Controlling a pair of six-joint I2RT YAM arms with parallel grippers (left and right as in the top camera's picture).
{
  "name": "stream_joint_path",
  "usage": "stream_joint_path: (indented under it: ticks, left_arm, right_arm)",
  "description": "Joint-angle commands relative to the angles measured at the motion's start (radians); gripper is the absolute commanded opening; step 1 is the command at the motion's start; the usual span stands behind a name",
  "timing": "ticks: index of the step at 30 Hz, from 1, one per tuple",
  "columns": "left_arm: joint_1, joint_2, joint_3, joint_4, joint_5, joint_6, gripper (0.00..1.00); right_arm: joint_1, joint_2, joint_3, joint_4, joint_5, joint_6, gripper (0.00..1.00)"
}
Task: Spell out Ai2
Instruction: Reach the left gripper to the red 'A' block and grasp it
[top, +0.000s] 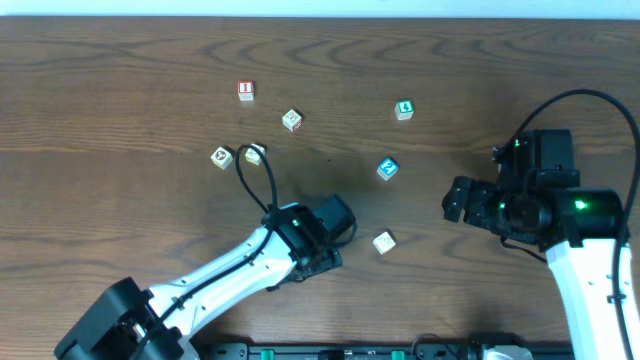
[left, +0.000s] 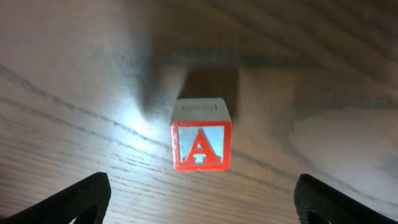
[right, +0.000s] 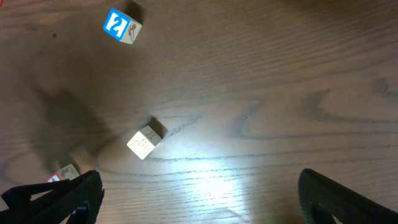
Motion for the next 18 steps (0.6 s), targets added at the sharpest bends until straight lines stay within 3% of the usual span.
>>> stream_joint_path:
  ticks: [1,9,15,16,17,18]
  left_arm:
    - [0.004,0.011,-0.011,-0.006,0.036,-0.014,0.96]
    - [0.005,0.13,-0.011,0.044,0.054,0.002,0.96]
    - [0.005,0.119,-0.011,0.049,0.016,0.004,0.99]
    - [0.005,0.121,-0.011,0.049,0.016,0.004,0.89]
    - [0.005,0.121,-0.011,0.049,0.014,0.004,0.71]
    - [0.005,0.121,-0.011,0.05,0.008,0.004,0.63]
  right_arm:
    - [0.007,-0.005,-0.006,-0.003,0.01,0.014,0.99]
    - [0.007,-0.005,-0.006,-0.018,0.01,0.01,0.99]
    - [0.007,-0.005,-0.006,-0.029,0.023,0.01,0.99]
    - [0.007,-0.005,-0.006,-0.03,0.024,0.01,0.99]
    - [0.007,-0.005,-0.006,-0.03,0.024,0.01,0.99]
    - [0.007,-0.005,-0.006,-0.03,0.024,0.01,0.99]
